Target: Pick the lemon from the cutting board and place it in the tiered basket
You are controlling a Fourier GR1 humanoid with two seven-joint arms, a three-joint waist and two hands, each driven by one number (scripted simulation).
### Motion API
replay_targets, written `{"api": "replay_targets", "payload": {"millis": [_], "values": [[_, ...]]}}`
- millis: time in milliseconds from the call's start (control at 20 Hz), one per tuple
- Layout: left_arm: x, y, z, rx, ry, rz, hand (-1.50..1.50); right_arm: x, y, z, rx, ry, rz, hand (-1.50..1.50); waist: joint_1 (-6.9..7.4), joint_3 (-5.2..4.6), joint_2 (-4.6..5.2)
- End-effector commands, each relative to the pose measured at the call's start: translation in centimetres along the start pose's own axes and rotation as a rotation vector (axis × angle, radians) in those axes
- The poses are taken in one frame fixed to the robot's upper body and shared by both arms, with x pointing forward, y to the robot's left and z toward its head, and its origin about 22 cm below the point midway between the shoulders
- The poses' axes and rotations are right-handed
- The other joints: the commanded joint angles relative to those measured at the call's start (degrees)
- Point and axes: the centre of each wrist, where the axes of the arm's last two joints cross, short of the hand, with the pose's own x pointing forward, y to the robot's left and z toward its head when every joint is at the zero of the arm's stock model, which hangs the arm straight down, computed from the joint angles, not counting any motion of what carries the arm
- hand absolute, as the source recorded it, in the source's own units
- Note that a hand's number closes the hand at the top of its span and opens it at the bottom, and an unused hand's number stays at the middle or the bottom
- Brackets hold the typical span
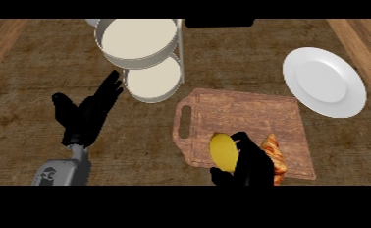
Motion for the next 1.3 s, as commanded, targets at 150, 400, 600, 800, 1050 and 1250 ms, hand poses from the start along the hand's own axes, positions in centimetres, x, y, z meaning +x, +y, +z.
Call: {"api": "replay_targets", "payload": {"millis": [150,400,600,800,1050,1250], "values": [[-0.2,0.6,0.1,0.023,0.01,0.002,0.0,3.5,-3.9,3.0,-0.202,0.033,-0.158,1.5,-0.96,0.15,-0.34],[-0.4,0.5,0.2,0.012,0.01,0.014,0.0,5.1,-6.7,4.8,-0.33,-0.07,-0.171,1.5,-0.56,0.1,-0.4],[-0.5,0.5,0.1,0.014,0.012,0.001,0.0,6.0,-8.5,5.2,-0.417,-0.099,-0.171,1.5,-0.4,0.07,0.08],[-0.4,0.1,0.0,-0.009,-0.008,0.01,0.0,6.7,-9.1,5.3,-0.471,-0.115,-0.114,1.5,0.81,-0.02,0.45],[0.3,-0.7,-0.3,-0.036,-0.017,0.001,0.0,7.6,-9.7,4.5,-0.499,-0.097,-0.068,1.5,2.58,0.11,1.1],[0.3,-0.7,-0.6,-0.043,-0.024,-0.02,0.0,8.5,-11.0,3.3,-0.517,-0.075,-0.084,1.5,3.62,0.13,1.81]]}}
